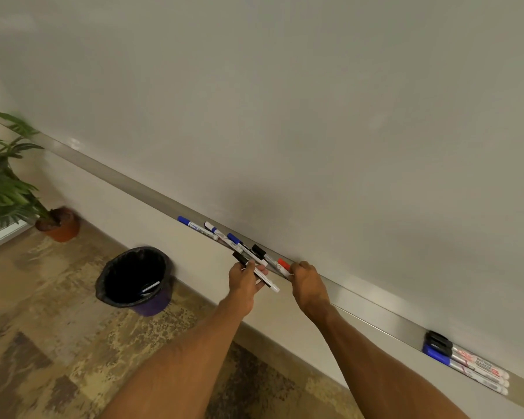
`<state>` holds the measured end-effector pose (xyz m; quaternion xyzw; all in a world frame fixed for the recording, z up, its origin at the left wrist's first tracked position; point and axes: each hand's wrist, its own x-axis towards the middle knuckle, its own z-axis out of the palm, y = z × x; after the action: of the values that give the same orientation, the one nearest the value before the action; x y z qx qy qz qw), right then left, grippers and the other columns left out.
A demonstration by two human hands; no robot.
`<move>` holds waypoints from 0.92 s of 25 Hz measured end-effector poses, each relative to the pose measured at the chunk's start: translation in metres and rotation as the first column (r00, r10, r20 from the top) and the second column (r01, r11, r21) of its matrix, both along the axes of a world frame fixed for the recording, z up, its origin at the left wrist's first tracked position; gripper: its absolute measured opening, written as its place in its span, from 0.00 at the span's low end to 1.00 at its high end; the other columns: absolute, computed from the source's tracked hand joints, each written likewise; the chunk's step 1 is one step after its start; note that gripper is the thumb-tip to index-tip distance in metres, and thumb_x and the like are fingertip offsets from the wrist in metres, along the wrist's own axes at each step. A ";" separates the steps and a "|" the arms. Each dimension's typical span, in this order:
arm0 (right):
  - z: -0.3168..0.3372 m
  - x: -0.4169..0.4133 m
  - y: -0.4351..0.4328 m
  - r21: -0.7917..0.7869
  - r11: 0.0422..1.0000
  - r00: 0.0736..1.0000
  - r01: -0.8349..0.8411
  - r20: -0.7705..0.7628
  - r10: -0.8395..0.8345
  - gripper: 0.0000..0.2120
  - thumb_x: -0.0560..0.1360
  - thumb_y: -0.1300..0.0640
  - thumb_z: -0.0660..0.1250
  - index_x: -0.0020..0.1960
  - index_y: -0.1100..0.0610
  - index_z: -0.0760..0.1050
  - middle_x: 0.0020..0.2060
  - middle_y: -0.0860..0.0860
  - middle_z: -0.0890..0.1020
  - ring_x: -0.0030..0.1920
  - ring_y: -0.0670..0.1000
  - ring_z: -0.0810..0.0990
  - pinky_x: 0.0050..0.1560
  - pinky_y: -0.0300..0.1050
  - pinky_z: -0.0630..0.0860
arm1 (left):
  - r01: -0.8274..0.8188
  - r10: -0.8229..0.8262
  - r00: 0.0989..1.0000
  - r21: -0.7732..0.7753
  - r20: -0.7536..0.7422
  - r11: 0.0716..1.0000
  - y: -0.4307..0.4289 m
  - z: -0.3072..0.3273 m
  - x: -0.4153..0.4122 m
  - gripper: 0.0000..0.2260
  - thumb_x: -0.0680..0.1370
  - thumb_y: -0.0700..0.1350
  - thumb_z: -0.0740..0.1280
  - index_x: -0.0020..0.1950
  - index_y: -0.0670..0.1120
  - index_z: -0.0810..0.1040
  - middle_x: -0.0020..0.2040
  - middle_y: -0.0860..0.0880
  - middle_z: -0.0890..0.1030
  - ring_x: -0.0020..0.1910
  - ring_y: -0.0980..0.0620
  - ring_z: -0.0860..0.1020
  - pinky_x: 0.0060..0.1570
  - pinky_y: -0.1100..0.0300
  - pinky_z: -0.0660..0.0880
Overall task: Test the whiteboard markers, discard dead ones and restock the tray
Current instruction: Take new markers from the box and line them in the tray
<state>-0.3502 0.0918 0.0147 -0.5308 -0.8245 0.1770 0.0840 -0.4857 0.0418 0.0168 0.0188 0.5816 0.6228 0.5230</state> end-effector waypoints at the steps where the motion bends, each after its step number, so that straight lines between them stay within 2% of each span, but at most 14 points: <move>1: -0.002 -0.003 0.001 0.003 1.000 1.000 0.003 0.024 -0.003 0.12 0.79 0.58 0.62 0.61 0.59 0.72 0.56 0.57 0.75 0.51 0.54 0.75 0.50 0.43 0.73 | 0.000 0.000 1.000 -0.004 0.010 1.000 0.000 -0.001 -0.002 0.12 0.81 0.41 0.62 0.64 0.40 0.72 0.50 0.41 0.82 0.49 0.44 0.81 0.41 0.54 0.79; 4: -0.004 -0.011 0.003 -0.009 0.999 0.995 0.046 0.083 -0.045 0.13 0.78 0.58 0.64 0.62 0.59 0.73 0.55 0.56 0.76 0.51 0.52 0.76 0.53 0.43 0.76 | 0.013 -0.013 0.999 -0.005 0.036 1.000 0.000 -0.002 -0.008 0.12 0.81 0.41 0.62 0.63 0.40 0.72 0.47 0.42 0.82 0.49 0.44 0.81 0.40 0.54 0.79; 7: -0.005 -0.016 0.007 -0.025 0.995 0.992 0.095 0.082 -0.093 0.15 0.78 0.60 0.62 0.65 0.59 0.71 0.58 0.57 0.76 0.55 0.54 0.75 0.57 0.46 0.75 | 0.035 -0.035 0.999 0.001 0.042 0.999 0.000 -0.001 -0.012 0.11 0.81 0.41 0.61 0.63 0.40 0.73 0.47 0.42 0.81 0.47 0.46 0.81 0.40 0.54 0.78; 10: -0.007 -0.016 0.007 -0.027 0.998 0.995 0.065 0.072 -0.063 0.17 0.78 0.61 0.61 0.67 0.57 0.70 0.60 0.58 0.74 0.58 0.55 0.74 0.58 0.45 0.73 | 0.058 -0.057 0.998 -0.001 0.039 0.998 0.001 -0.004 -0.017 0.10 0.81 0.40 0.62 0.61 0.39 0.73 0.47 0.42 0.81 0.46 0.46 0.81 0.39 0.56 0.79; 12: -0.009 -0.015 0.007 -0.028 0.999 0.999 0.030 0.016 -0.029 0.18 0.79 0.62 0.59 0.67 0.55 0.70 0.60 0.58 0.73 0.58 0.56 0.73 0.58 0.45 0.71 | 0.064 -0.064 0.997 -0.005 0.045 0.998 0.001 -0.005 -0.020 0.10 0.80 0.38 0.64 0.60 0.39 0.74 0.47 0.42 0.81 0.47 0.46 0.81 0.41 0.55 0.79; 16: -0.006 -0.020 0.004 0.028 1.000 1.000 -0.008 -0.018 0.009 0.10 0.79 0.60 0.60 0.60 0.59 0.74 0.53 0.57 0.77 0.46 0.50 0.73 0.48 0.38 0.69 | 0.061 -0.061 0.993 0.003 0.100 0.998 0.005 -0.004 -0.021 0.11 0.79 0.37 0.64 0.61 0.39 0.75 0.53 0.39 0.81 0.49 0.45 0.81 0.50 0.48 0.77; 20: -0.002 -0.019 0.001 0.021 0.990 0.987 -0.139 -0.083 0.141 0.12 0.80 0.58 0.59 0.57 0.60 0.77 0.50 0.58 0.79 0.43 0.48 0.71 0.37 0.30 0.63 | 0.039 -0.042 0.994 0.034 0.098 0.999 0.010 0.001 -0.016 0.13 0.78 0.36 0.65 0.63 0.39 0.75 0.57 0.38 0.79 0.53 0.40 0.79 0.48 0.49 0.78; 23: 0.004 -0.012 0.001 0.043 0.980 0.974 -0.193 -0.116 0.197 0.13 0.80 0.56 0.59 0.57 0.60 0.79 0.49 0.57 0.79 0.42 0.48 0.70 0.35 0.29 0.63 | 0.046 -0.050 0.995 0.047 0.086 0.998 0.011 0.003 -0.014 0.13 0.78 0.36 0.66 0.63 0.38 0.75 0.57 0.37 0.79 0.54 0.38 0.79 0.48 0.49 0.78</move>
<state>-0.3621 0.0928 0.0190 -0.4344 -0.8688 0.2029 0.1238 -0.4997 0.0528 0.0194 0.0172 0.5434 0.6232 0.5622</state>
